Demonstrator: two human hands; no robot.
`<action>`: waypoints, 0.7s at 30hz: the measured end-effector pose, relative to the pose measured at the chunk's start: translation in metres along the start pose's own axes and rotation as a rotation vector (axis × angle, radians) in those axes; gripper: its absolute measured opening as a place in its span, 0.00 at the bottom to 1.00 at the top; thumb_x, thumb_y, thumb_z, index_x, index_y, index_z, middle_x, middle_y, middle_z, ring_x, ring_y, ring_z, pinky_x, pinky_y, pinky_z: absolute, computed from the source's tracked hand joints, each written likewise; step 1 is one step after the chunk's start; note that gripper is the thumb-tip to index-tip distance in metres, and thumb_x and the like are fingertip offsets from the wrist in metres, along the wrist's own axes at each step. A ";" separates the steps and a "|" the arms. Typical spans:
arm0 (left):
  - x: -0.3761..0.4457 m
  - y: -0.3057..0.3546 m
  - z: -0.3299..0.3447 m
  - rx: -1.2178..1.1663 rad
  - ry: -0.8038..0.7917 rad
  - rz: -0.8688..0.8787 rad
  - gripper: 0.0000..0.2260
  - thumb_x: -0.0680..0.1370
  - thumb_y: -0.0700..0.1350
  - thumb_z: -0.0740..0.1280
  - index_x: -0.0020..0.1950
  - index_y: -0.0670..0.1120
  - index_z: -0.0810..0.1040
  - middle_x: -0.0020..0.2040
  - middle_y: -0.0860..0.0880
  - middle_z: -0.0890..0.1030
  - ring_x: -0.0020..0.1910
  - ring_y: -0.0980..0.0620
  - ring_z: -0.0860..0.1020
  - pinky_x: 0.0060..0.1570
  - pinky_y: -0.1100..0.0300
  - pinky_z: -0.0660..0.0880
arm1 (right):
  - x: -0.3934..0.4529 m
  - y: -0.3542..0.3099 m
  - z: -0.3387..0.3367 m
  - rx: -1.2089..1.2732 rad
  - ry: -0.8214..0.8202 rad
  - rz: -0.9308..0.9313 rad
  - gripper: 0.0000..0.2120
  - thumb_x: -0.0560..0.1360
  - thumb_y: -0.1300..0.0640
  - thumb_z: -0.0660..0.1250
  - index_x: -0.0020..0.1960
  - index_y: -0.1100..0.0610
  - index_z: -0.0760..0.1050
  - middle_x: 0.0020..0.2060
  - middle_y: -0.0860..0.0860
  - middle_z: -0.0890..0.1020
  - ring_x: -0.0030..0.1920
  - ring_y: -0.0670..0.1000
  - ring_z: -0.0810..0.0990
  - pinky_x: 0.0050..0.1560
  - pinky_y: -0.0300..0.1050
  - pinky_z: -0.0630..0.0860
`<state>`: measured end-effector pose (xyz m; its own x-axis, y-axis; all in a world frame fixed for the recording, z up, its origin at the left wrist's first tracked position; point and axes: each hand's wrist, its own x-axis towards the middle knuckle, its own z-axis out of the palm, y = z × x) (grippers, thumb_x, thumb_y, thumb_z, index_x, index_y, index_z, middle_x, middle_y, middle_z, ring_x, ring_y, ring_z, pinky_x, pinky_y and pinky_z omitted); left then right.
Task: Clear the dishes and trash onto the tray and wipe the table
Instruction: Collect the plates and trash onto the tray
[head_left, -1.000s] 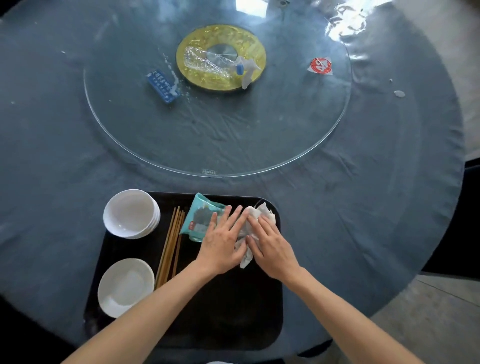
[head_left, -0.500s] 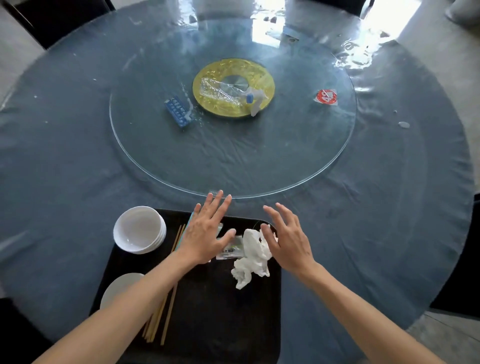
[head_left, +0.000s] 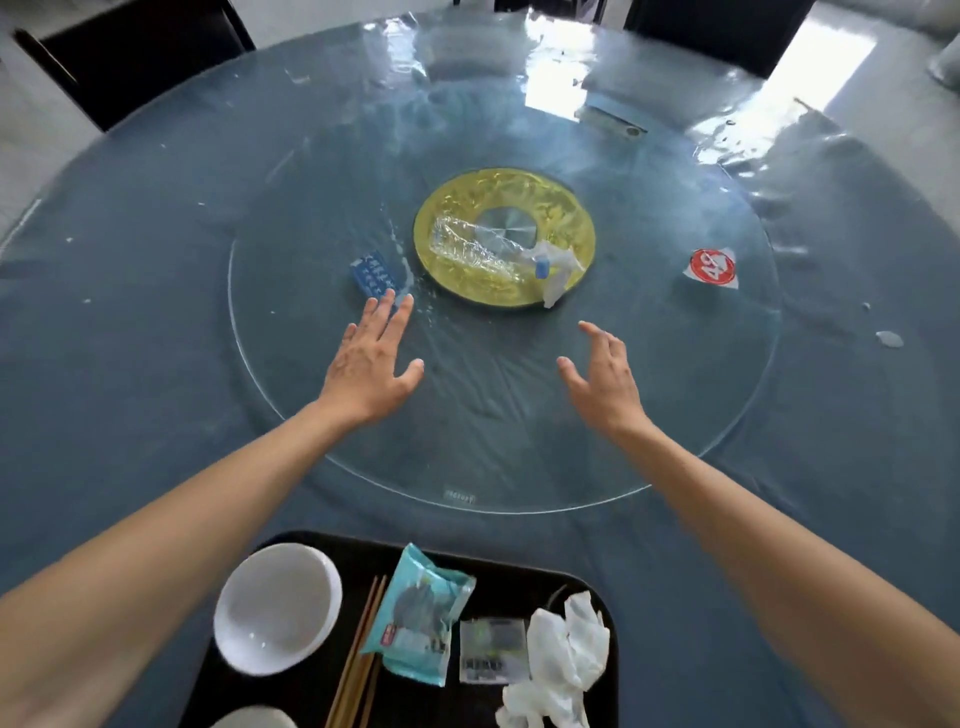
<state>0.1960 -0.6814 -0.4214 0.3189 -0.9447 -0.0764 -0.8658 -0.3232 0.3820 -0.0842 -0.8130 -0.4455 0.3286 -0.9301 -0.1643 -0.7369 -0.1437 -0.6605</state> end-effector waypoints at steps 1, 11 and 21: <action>0.018 -0.003 0.001 0.005 -0.002 0.000 0.37 0.79 0.51 0.64 0.83 0.52 0.47 0.83 0.50 0.46 0.82 0.50 0.44 0.79 0.46 0.49 | 0.021 -0.002 0.000 0.032 0.009 0.038 0.30 0.82 0.49 0.66 0.81 0.51 0.60 0.77 0.57 0.63 0.74 0.57 0.69 0.72 0.53 0.66; 0.193 -0.004 0.032 0.033 -0.019 0.075 0.41 0.76 0.52 0.70 0.82 0.56 0.48 0.83 0.43 0.46 0.81 0.42 0.46 0.77 0.42 0.54 | 0.190 -0.004 0.011 0.061 0.000 0.021 0.41 0.73 0.37 0.73 0.80 0.40 0.58 0.74 0.56 0.66 0.69 0.56 0.74 0.72 0.55 0.70; 0.219 0.004 0.052 -0.502 0.133 -0.110 0.33 0.77 0.46 0.69 0.80 0.50 0.60 0.72 0.42 0.71 0.70 0.48 0.71 0.65 0.60 0.66 | 0.196 -0.005 0.053 0.257 0.090 -0.089 0.23 0.71 0.44 0.79 0.64 0.46 0.81 0.56 0.44 0.83 0.56 0.43 0.80 0.57 0.33 0.74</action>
<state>0.2427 -0.8926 -0.4850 0.4721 -0.8808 -0.0361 -0.5437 -0.3232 0.7745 0.0152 -0.9761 -0.5137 0.3234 -0.9454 -0.0392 -0.5301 -0.1467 -0.8352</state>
